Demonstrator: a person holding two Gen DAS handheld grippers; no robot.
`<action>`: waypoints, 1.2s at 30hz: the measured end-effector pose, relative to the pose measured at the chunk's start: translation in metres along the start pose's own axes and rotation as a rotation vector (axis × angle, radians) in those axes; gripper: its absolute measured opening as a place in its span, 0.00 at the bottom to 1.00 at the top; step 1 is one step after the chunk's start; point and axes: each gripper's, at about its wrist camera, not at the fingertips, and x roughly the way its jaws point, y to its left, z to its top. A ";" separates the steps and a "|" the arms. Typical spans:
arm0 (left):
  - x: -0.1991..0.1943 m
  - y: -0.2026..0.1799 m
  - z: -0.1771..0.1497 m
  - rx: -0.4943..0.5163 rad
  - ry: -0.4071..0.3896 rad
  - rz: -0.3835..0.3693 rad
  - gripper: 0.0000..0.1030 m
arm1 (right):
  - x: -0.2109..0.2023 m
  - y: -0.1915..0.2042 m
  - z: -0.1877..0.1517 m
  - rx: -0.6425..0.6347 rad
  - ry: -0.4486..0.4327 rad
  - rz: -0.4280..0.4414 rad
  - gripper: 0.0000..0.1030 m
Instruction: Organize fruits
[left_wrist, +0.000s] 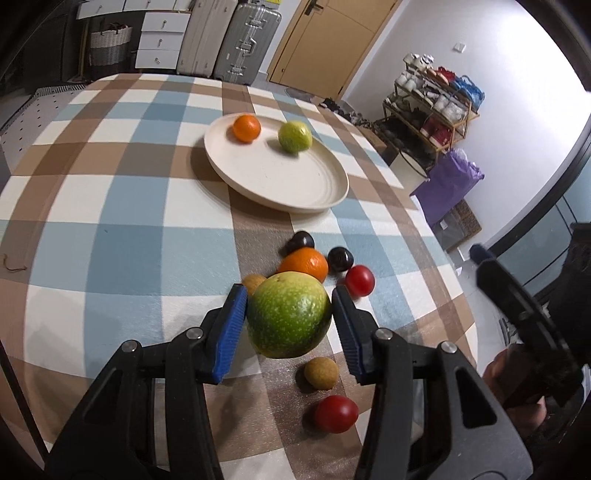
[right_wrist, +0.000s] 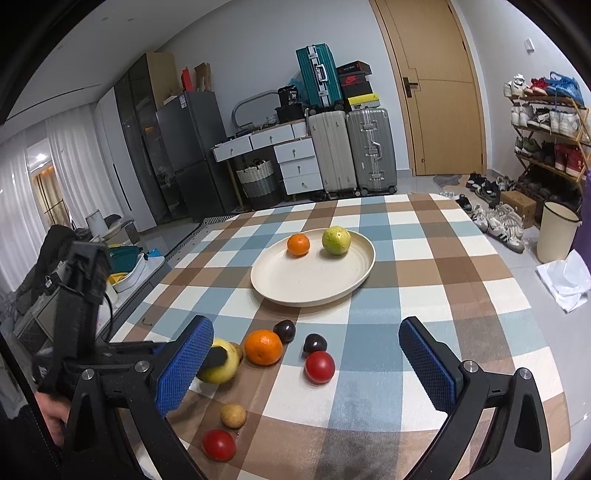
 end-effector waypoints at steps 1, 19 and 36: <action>-0.003 0.002 0.001 -0.005 -0.005 -0.002 0.43 | 0.001 0.000 0.000 0.003 0.002 0.003 0.99; -0.039 0.031 0.021 -0.066 -0.071 -0.029 0.43 | 0.037 0.013 -0.016 -0.031 0.104 0.103 0.99; -0.040 0.053 0.029 -0.112 -0.070 -0.040 0.43 | 0.087 0.037 -0.020 -0.132 0.239 0.232 0.99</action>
